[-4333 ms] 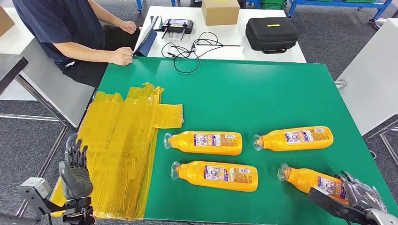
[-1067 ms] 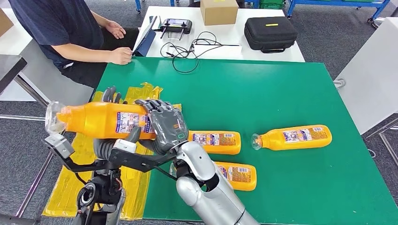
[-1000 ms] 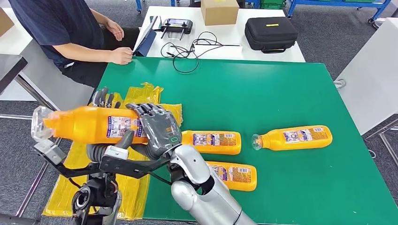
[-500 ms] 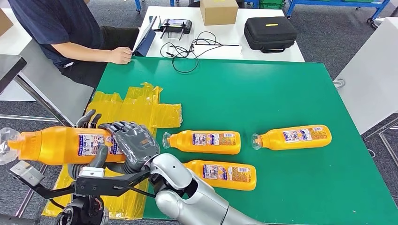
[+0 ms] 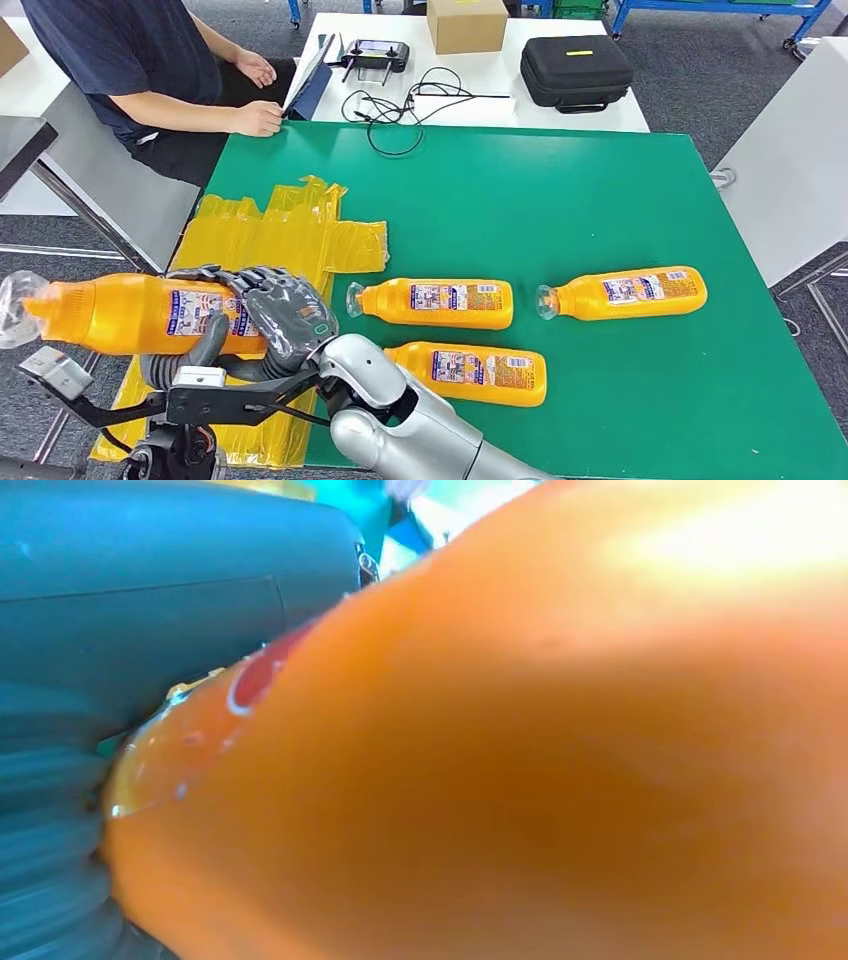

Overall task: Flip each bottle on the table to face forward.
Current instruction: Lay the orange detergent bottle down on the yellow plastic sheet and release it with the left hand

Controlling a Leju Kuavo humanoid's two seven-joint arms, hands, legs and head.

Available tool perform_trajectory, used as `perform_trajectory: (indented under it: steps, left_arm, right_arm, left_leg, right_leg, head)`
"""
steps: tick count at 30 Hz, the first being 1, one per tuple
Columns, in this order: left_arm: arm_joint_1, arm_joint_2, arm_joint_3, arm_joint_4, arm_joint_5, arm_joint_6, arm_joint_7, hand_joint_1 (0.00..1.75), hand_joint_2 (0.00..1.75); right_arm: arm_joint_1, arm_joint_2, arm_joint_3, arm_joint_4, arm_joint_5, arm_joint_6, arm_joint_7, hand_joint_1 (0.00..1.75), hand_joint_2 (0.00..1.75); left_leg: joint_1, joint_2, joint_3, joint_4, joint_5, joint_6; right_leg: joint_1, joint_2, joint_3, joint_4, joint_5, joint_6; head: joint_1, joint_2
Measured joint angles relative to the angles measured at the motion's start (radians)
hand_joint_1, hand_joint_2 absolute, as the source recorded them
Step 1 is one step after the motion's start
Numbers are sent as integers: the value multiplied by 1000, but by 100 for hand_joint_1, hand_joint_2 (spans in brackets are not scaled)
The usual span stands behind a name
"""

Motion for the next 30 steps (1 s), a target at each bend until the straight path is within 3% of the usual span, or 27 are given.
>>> perform_trajectory:
  steps: [4,13,22,25,30]
  left_arm:
    - [-29,0,4,2,-145,105,-16,175,175]
    - [-132,19,31,105,-535,308,-3,175,175]
    - [-171,32,31,175,-644,370,18,175,175]
    - [-180,39,19,196,-813,469,69,175,175]
    - [-207,58,-31,291,-1287,665,250,175,175]
  right_arm:
    - [62,-16,-80,-57,59,27,-42,0,0]
    - [277,-105,-342,-464,101,123,-87,0,0]
    - [350,-152,-412,-620,88,126,-105,0,0]
    - [372,-168,-425,-658,68,123,-118,0,0]
    - [421,-221,-453,-748,-6,107,-163,0,0]
  left_leg:
    - [0,-1,0,0,0,0]
    - [-1,-2,-1,0,0,0]
    - [0,-2,-1,0,0,0]
    - [0,-1,-1,0,0,0]
    - [-1,-2,-1,0,0,0]
  right_leg:
    - [0,0,0,0,0,0]
    - [-1,-3,0,0,0,0]
    - [0,-2,0,0,0,0]
    - [0,-2,0,0,0,0]
    - [-1,-2,0,0,0,0]
  head:
    - [0,0]
    - [0,0]
    - [0,0]
    - [0,0]
    - [0,0]
